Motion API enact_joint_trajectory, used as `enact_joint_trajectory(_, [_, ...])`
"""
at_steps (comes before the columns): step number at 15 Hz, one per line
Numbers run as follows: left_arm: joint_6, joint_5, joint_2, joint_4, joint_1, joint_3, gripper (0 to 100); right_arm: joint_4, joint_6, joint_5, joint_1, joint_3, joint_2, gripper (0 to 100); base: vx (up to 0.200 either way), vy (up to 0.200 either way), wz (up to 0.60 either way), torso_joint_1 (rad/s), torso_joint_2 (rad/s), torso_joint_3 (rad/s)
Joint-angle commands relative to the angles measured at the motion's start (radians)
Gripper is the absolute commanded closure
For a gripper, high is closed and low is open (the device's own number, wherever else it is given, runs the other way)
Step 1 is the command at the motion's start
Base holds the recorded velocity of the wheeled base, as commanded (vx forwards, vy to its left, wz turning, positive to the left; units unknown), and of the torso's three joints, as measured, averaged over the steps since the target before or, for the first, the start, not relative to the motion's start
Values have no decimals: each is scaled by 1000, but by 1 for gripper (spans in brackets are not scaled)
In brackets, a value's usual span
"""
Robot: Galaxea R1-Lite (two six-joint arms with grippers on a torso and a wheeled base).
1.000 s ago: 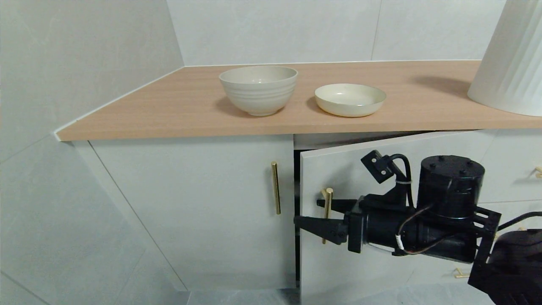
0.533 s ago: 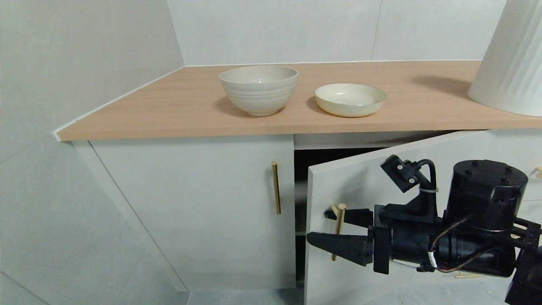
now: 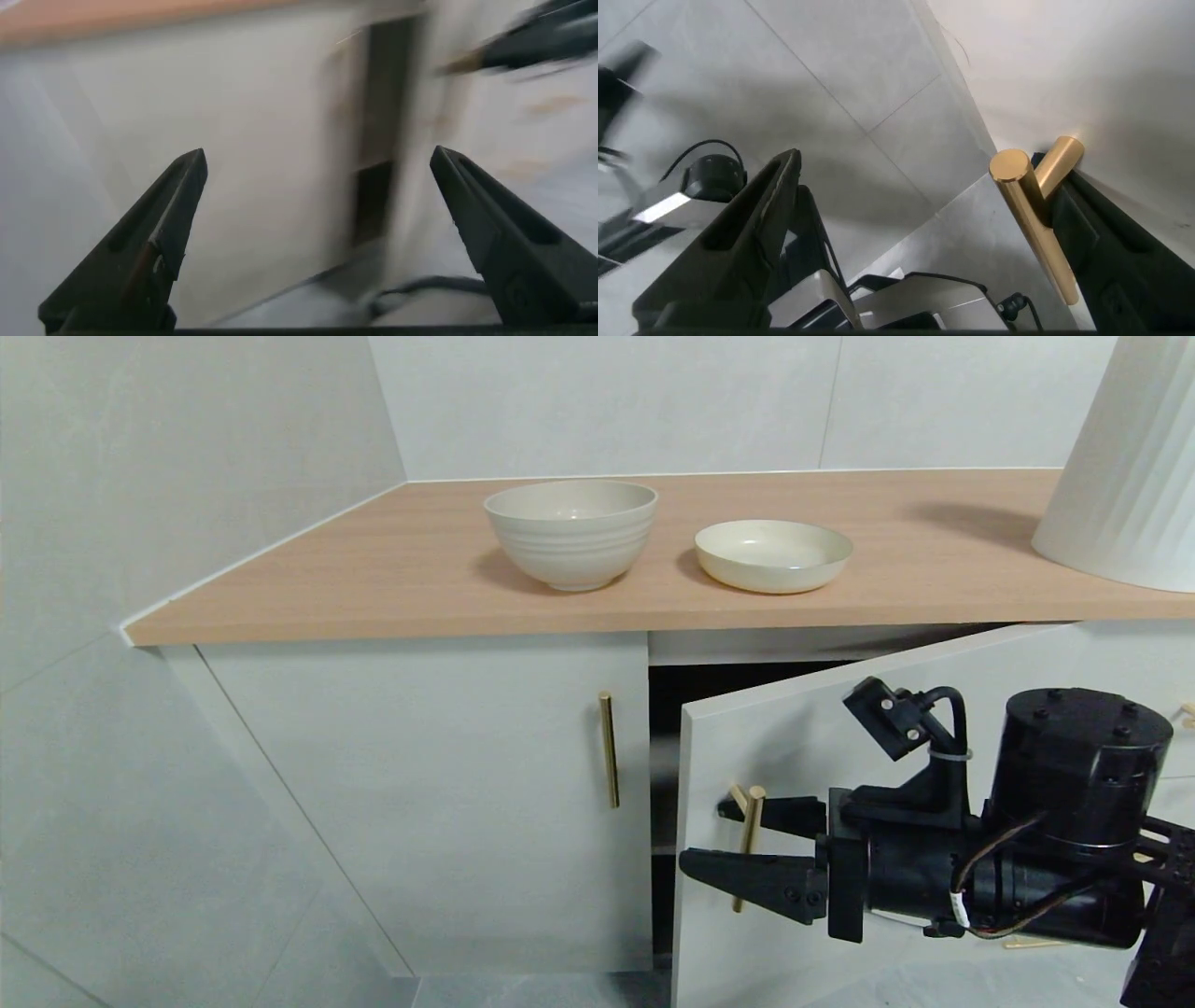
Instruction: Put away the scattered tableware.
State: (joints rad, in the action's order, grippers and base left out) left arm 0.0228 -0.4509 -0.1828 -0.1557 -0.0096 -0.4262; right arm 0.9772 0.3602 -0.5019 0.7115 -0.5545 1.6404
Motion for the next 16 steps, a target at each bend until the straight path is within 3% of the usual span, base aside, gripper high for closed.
enact_joint_trajectory(1, [-1, -232, -339, -22, -1, -233, 0, 23, 0, 0, 0, -1, -16, 0, 0, 0, 0, 0, 0, 0])
enact_joint_trajectory(2, [-4, -278, -419, -19, -1, -275, 0, 31, 0, 0, 0, -1, -14, 0, 0, 0, 0, 0, 0, 0])
enact_joint_trajectory(5, [-14, -290, -629, -8, -1, -302, 0, 32, 2, 0, 3, -5, -16, 0, 0, 0, 0, 0, 0, 0])
enact_joint_trajectory(10, [-18, -292, -876, 78, -53, -226, 0, 38, 0, 0, 13, -4, -13, 0, 0, 0, 0, 0, 0, 0])
enact_joint_trajectory(13, [-20, -290, -936, 107, -105, -194, 0, 38, -1, 0, 14, -2, -1, 0, 0, 0, 0, 0, 0, 0])
enact_joint_trajectory(16, [-21, -289, -942, 113, -112, -184, 0, 38, 0, 0, 14, -4, 1, 0, 0, 0, 0, 0, 0, 0])
